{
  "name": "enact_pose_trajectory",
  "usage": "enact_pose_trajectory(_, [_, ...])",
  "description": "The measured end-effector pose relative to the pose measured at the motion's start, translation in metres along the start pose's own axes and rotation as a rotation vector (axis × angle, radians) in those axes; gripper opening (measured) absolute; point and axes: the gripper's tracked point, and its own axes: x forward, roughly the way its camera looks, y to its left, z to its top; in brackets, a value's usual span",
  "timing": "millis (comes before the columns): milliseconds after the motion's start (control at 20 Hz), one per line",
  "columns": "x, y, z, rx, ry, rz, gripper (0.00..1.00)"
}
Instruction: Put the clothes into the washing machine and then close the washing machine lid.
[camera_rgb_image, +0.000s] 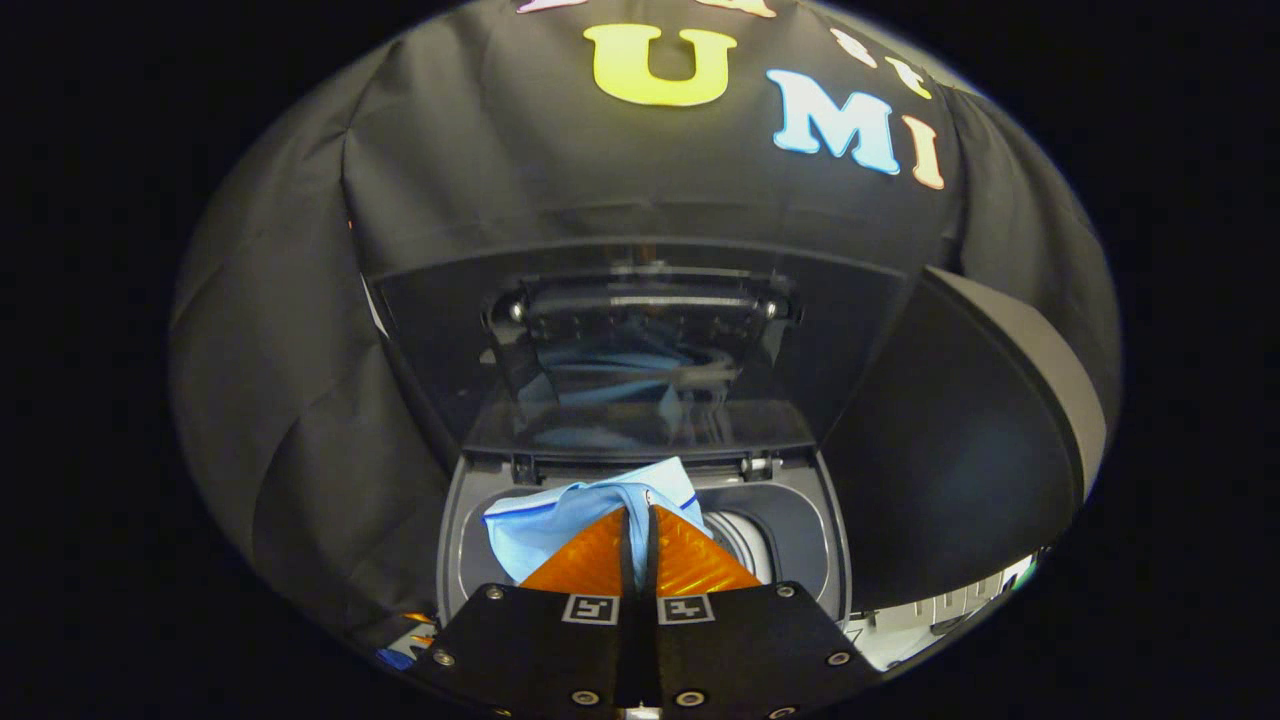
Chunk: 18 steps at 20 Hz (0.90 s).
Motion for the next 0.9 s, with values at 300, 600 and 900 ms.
enact_pose_trajectory(300, [0.051,-0.004,-0.060,-0.004,0.144,-0.006,0.00])
enact_pose_trajectory(600, [0.085,-0.008,-0.126,-0.019,0.307,0.021,0.00])
enact_pose_trajectory(900, [0.091,-0.006,-0.161,0.022,0.373,0.026,0.00])
